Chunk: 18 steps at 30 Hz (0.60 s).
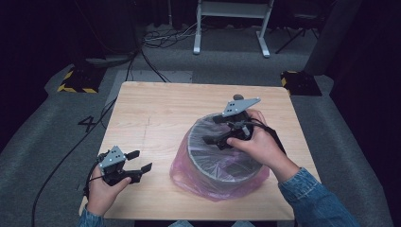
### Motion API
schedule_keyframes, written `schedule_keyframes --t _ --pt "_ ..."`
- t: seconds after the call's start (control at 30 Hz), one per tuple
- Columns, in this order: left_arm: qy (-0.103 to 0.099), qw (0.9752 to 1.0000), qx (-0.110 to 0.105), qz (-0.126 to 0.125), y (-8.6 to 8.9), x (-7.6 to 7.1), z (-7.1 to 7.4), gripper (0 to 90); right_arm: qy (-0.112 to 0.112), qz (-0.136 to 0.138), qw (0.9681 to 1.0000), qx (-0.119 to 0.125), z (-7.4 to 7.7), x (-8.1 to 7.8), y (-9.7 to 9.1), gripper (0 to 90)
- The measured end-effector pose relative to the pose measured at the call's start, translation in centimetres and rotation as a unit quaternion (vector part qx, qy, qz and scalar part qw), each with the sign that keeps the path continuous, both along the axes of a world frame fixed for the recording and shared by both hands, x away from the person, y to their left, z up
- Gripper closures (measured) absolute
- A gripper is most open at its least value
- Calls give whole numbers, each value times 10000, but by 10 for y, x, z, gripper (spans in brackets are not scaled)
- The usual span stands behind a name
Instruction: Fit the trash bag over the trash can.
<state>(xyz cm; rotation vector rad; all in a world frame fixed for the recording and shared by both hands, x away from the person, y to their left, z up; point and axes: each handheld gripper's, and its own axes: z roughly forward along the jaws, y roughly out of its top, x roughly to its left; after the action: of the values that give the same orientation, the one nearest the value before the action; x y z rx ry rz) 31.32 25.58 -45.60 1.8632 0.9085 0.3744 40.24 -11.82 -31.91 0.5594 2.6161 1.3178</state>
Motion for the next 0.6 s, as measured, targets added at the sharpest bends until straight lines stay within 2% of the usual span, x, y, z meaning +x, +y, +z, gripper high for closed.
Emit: schedule_keyframes --t 0.2,0.27,0.3,0.33,0.47,0.6 --pt "-10 10000 3 -63 -2 4 -1 280 150 -74 9978 -637 -20 6 11 188" --pt "-4 10000 -5 -82 -3 5 -1 280 193 -65 9951 -966 -26 7 15 205" --pt "-8 9999 -23 -97 -4 5 -1 280 223 -92 9924 -1205 -30 8 17 209" --pt "-4 9999 -14 -105 -4 6 -1 280 250 -93 9907 -1332 -33 9 19 202" --pt "-13 9999 -30 -142 -5 7 -1 280 460 -61 9868 -1553 -43 10 24 197" --pt "-19 9999 -36 -154 -6 8 -1 280 681 -24 9799 -1874 -52 10 27 185"
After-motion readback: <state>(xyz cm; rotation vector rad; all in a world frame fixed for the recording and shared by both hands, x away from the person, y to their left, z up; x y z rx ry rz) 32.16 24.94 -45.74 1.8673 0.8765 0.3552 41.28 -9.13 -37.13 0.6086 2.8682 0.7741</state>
